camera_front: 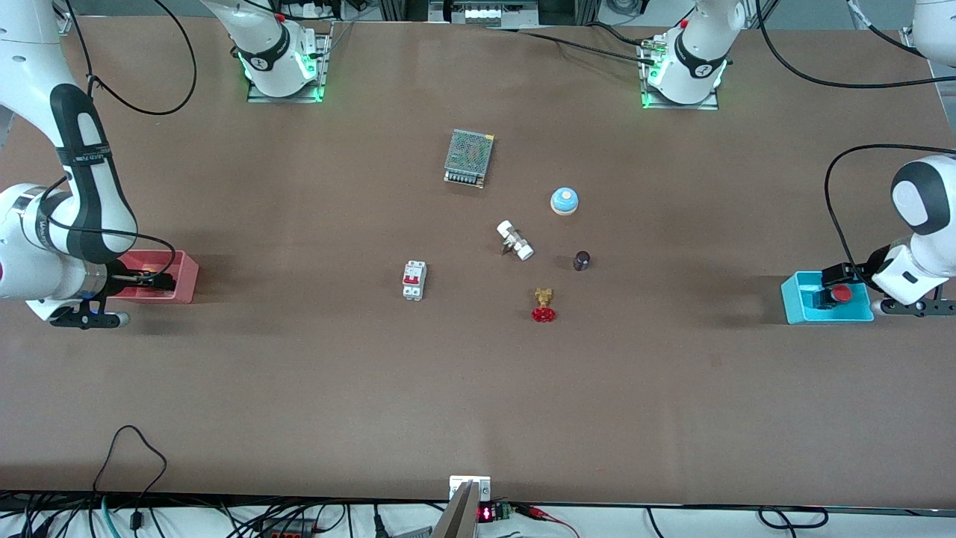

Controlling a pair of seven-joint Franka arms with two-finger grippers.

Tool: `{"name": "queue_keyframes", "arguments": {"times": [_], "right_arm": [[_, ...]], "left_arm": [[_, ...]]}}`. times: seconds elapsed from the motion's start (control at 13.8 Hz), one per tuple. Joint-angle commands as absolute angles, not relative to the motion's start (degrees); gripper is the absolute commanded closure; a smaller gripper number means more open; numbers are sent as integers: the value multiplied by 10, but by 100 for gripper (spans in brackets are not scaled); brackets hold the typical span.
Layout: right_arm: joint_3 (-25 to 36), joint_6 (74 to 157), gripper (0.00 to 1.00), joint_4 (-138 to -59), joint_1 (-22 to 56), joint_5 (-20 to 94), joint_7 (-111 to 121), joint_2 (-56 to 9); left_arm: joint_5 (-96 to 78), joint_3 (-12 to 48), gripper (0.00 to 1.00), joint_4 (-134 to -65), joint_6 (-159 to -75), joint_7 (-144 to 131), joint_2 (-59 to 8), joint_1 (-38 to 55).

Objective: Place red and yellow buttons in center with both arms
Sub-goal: 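Grasp the yellow button with the right gripper while the left gripper reaches the red button, then lift the yellow button with the right gripper while the left gripper lifts the red button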

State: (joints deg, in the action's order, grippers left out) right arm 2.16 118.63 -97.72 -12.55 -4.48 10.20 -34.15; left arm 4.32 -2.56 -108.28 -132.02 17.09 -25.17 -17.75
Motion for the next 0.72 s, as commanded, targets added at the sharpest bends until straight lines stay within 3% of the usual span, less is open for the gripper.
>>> {"name": "queue_keyframes", "arguments": {"times": [0.0,0.22,0.51,0.58,0.65], "right_arm": [[13,1192,32,-982,-135,-34,116,-341],[13,1192,41,-982,-135,-35,122,-341],[13,1192,52,-981,-134,-36,124,-340],[13,1192,52,-981,-134,-36,126,-340],[13,1191,56,-981,-134,-36,132,-340]], "left_arm": [[53,-22,0,-1082,-1345,179,-272,-198],[53,-22,1,-1082,-1371,179,-289,-200],[53,-22,22,-1085,-1375,173,-301,-199],[53,-21,22,-1085,-1374,173,-301,-197],[53,-21,31,-1085,-1374,173,-301,-197]]}}
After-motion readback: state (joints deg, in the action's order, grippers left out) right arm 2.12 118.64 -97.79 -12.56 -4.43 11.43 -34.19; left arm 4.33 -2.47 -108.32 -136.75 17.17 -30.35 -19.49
